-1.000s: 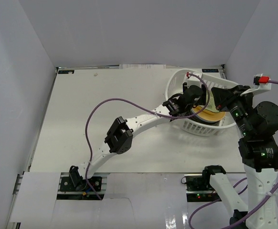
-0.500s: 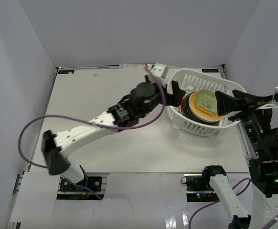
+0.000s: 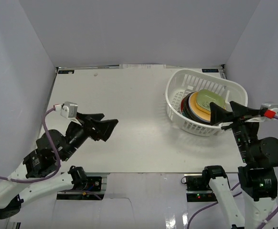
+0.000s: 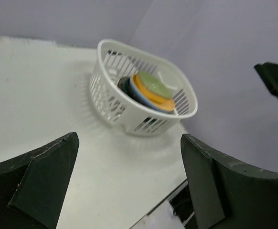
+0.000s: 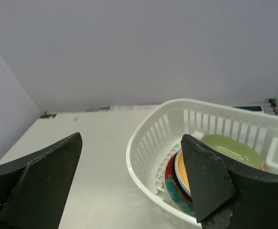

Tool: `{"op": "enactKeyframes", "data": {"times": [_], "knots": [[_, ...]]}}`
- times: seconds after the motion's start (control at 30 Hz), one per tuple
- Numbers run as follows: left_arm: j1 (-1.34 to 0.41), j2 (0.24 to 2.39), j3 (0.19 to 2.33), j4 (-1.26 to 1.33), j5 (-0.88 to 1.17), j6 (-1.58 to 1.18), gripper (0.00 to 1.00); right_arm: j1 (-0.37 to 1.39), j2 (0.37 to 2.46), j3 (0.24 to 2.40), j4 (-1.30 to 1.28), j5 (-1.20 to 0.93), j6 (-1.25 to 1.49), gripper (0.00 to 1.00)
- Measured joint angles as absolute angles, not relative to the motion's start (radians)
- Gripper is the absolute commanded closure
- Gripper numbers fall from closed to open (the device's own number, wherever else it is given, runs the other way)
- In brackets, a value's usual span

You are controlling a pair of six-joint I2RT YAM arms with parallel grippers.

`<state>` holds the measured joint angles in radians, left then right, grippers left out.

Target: Place the plates into the plastic bin on the countertop

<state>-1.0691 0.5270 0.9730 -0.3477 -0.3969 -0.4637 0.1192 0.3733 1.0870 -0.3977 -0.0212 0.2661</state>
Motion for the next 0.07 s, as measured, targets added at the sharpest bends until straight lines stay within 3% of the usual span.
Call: {"op": "enactKeyframes", "data": {"times": [0.07], "knots": [[-1.069, 0.487, 0.921, -0.416, -0.413, -0.489, 0.02, 0.119, 0.375, 1.025, -0.377, -0.055, 0.276, 0.1]]}}
